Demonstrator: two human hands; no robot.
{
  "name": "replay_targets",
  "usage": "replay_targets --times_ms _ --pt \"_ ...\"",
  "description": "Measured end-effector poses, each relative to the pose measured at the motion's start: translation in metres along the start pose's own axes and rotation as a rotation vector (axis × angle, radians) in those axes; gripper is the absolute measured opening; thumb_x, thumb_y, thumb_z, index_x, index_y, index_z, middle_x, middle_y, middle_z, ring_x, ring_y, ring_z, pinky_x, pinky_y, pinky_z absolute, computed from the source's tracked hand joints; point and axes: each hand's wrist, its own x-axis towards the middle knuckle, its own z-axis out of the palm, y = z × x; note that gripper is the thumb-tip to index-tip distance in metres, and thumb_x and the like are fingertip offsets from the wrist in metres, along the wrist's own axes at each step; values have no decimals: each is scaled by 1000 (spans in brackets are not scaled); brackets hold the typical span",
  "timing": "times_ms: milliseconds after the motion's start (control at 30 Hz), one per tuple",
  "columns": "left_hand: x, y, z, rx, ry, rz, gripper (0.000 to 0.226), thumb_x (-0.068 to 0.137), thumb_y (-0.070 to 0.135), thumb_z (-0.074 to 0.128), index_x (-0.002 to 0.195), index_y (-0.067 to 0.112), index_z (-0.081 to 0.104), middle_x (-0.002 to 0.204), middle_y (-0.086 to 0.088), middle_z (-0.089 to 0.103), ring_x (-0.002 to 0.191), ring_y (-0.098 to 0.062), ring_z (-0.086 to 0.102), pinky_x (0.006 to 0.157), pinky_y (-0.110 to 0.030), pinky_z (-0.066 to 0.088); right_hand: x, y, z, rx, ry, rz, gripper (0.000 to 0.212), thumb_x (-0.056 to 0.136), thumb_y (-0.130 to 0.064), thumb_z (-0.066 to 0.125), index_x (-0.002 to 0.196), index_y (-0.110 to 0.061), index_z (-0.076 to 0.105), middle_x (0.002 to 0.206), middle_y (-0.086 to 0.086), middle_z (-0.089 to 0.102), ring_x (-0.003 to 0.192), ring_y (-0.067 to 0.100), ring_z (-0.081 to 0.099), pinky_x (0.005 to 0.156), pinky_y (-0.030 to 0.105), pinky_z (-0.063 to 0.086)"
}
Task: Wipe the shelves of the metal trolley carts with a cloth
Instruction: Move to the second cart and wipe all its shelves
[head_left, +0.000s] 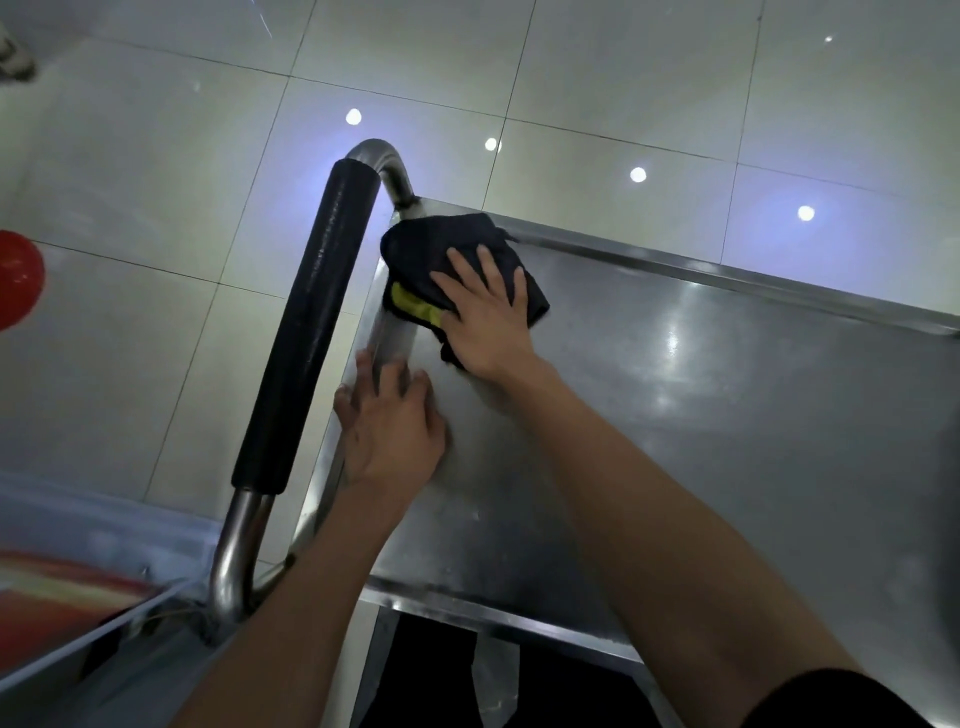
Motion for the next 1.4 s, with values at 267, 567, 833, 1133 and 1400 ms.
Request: replay_targets --times_ms 267,567,833,1133,1400 --pt "0 15 -4 -45 -28 -50 38 95 38 49 127 20 56 151 -9 38 150 -38 11 112 -60 26 -76 121 -55 -10 133 329 51 102 -36 38 153 -38 33 167 -11 11 154 14 -5 120 50 -13" --pt "-3 34 -14 -30 -32 -44 32 95 33 52 123 22 59 150 -5 40 149 -34 16 109 -58 31 -142 209 -101 -20 246 678 54 102 -36 37 155 -37 29 168 -9 7 154 19 -7 121 56 -8" --pt "0 29 -14 71 -51 5 35 97 33 46 127 22 60 149 0 38 147 -31 15 109 -52 30 -105 162 -78 -75 262 594 54 101 -34 35 154 -33 30 167 -4 11 154 25 -6 119 63 -6" --pt "6 28 -5 119 -73 -2 44 98 39 43 137 22 54 155 2 32 150 -34 9 112 -52 29 -18 58 -29 -130 138 222 63 92 -43 25 153 -30 32 167 -2 15 154 29 -1 116 63 -10" --pt "4 31 0 85 -61 -24 49 98 38 41 142 19 50 158 -2 31 151 -33 8 113 -55 28 40 7 -16 -107 30 -16 52 99 -35 36 150 -31 37 167 -4 16 154 26 -5 118 64 -8"
